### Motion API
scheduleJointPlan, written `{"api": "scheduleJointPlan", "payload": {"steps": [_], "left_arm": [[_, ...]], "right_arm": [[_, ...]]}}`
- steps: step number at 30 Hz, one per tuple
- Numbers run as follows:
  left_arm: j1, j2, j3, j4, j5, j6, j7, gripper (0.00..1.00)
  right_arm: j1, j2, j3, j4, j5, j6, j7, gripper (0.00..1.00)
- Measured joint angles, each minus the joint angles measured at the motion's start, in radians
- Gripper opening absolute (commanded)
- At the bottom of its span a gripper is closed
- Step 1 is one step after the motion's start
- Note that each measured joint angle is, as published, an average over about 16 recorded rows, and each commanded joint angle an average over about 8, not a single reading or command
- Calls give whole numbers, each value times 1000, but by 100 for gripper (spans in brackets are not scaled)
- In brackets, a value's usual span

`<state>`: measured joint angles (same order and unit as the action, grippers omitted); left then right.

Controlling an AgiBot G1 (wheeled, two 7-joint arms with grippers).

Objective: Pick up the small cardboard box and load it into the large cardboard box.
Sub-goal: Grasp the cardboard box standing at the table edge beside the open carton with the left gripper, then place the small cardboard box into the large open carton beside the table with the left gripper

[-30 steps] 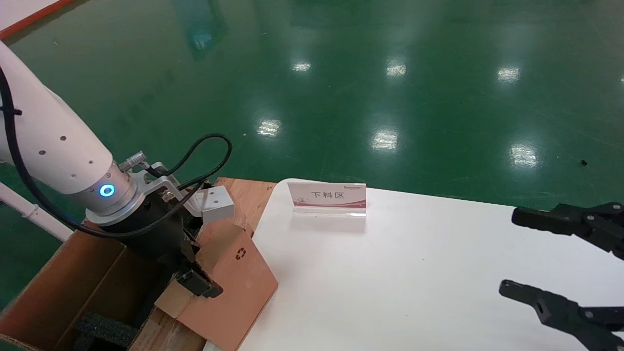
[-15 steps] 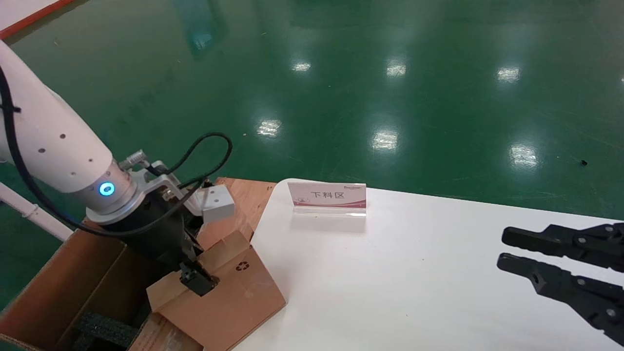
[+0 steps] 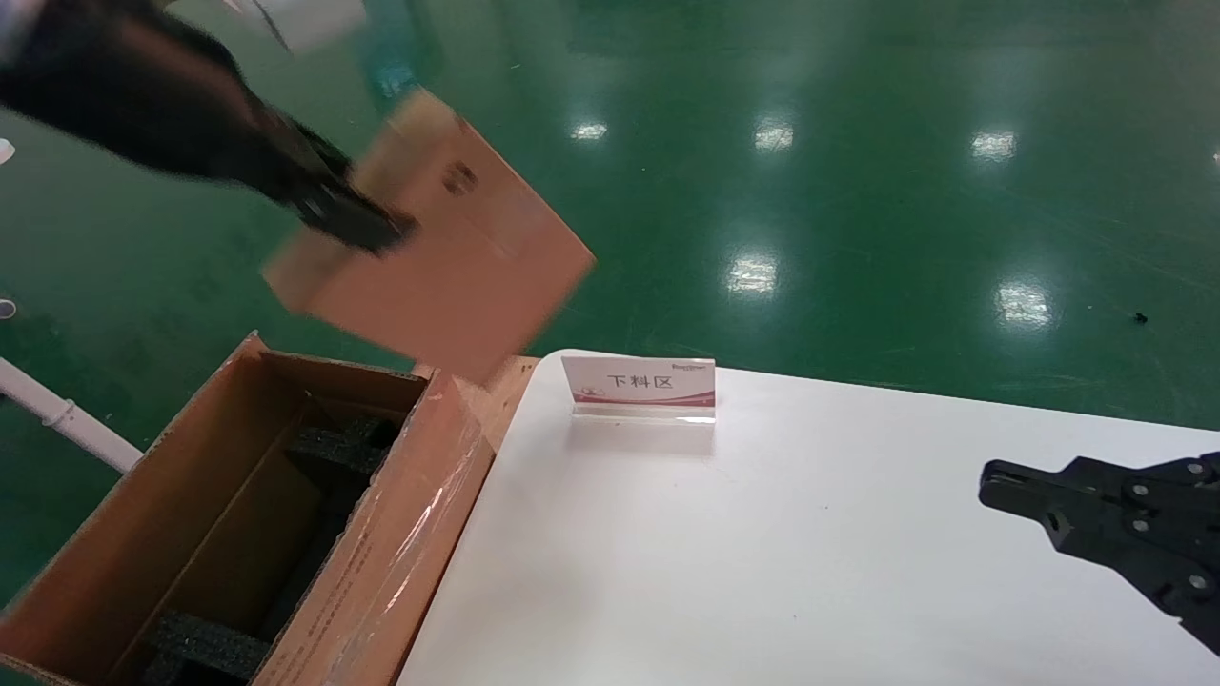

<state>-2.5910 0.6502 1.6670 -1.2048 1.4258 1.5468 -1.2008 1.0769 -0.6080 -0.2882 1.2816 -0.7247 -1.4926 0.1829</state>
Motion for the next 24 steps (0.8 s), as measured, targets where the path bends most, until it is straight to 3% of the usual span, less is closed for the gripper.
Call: {"api": "scheduleJointPlan", "payload": {"steps": [5, 12, 18, 24], "left_arm": [[-102, 16, 83, 52, 45, 38, 14, 0], [-192, 13, 298, 94, 33, 54, 20, 0], [-228, -8, 477, 111, -17, 45, 9, 0], [-232, -38, 591, 116, -46, 28, -1, 0]], "right_arm": [[0, 0, 0, 0, 0, 0, 0, 0], [0, 0, -1, 0, 1, 0, 0, 0], [0, 0, -1, 0, 1, 0, -1, 0], [0, 1, -2, 0, 1, 1, -1, 0]]}}
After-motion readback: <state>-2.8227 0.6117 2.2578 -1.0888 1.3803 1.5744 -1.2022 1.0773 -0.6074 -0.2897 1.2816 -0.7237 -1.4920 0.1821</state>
